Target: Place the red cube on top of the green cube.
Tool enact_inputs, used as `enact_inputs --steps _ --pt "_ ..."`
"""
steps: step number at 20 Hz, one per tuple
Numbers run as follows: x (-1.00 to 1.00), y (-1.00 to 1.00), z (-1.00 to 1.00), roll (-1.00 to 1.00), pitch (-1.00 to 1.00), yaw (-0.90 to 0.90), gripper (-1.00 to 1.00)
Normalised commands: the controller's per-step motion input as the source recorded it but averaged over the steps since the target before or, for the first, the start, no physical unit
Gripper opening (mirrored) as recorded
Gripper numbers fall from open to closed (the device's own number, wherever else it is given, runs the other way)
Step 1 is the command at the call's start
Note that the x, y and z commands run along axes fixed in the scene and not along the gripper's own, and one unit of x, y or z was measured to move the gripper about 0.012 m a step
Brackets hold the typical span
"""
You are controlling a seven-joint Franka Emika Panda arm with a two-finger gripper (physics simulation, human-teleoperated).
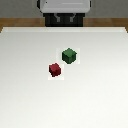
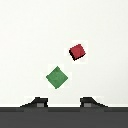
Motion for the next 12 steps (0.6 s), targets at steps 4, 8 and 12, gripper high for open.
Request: enact_inputs --steps 4,8,12 --pt "0.00 0.00 0.00 0.00 0.00 0.00 1.00" --pt "0.25 0.00 0.00 0.00 0.00 0.00 1.00" --pt "0.00 -0.25 0.00 0.00 0.00 0.00 1.00"
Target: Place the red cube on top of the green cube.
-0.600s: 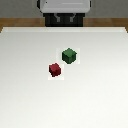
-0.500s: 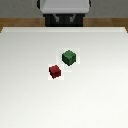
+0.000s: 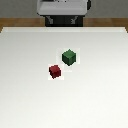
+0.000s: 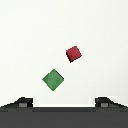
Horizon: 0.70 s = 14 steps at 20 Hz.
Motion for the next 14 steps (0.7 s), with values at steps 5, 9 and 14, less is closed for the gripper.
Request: enact_inputs --steps 5,9,14 --pt "0.00 -1.00 0.00 0.00 0.00 0.00 1.00" --pt "0.38 -0.25 0.00 0.00 0.00 0.00 1.00" --pt "1.00 0.00 0.00 0.00 0.00 0.00 1.00"
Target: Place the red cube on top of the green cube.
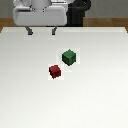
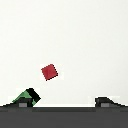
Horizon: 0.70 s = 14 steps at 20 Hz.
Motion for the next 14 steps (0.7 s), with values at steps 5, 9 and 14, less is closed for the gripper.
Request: enact_inputs --steps 5,9,14 --pt "0.60 0.00 0.00 0.00 0.00 0.03 1.00" --pt "0.00 0.50 0.00 0.00 0.00 0.11 1.00" --pt "0.00 0.20 0.00 0.00 0.00 0.06 1.00"
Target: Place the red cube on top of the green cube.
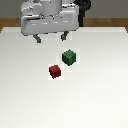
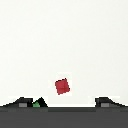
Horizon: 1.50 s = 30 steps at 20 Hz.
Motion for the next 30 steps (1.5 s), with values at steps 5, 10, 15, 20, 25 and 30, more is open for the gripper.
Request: enact_inputs --steps 5,10,15,20,25,30 --pt "0.00 0.00 0.00 0.00 0.00 0.00 1.00" --pt "0.00 0.00 -0.60 0.00 0.00 0.00 1.00" --pt "0.00 0.00 -1.00 0.00 0.00 0.00 1.00" --pt "0.10 0.00 -0.60 0.00 0.00 0.00 1.00" --pt "0.00 0.00 -0.40 0.00 0.00 0.00 1.00" --pt "0.00 0.00 -0.20 0.00 0.00 0.00 -1.00"
